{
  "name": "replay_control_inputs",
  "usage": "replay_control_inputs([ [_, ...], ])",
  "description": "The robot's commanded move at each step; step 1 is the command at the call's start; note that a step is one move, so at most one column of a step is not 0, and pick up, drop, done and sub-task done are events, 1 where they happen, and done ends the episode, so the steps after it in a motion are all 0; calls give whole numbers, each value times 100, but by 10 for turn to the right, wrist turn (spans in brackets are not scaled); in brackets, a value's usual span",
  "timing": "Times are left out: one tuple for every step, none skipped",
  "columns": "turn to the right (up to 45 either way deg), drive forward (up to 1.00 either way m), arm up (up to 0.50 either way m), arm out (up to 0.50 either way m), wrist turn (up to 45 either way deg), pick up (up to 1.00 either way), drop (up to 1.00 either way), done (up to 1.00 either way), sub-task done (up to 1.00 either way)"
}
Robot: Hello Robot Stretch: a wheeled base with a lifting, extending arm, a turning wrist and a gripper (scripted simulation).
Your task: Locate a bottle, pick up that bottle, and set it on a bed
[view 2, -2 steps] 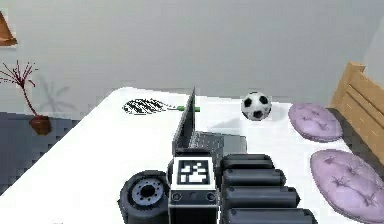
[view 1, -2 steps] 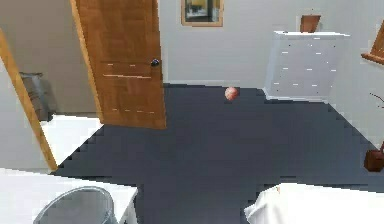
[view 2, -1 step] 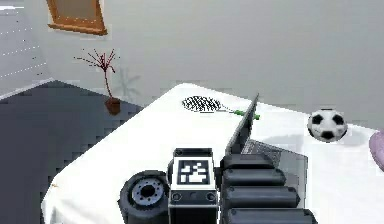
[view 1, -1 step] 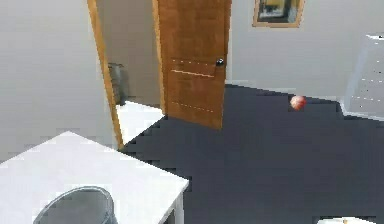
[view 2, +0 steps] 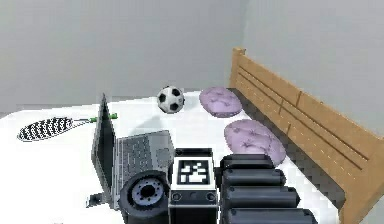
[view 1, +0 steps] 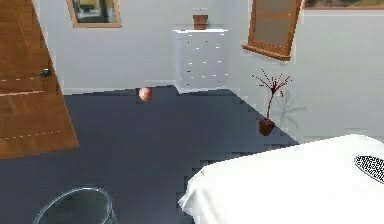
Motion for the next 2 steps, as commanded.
replay_control_inputs([
  [90,0,0,0,0,0,0,0,0],
  [0,0,0,48,0,0,0,0,0],
])
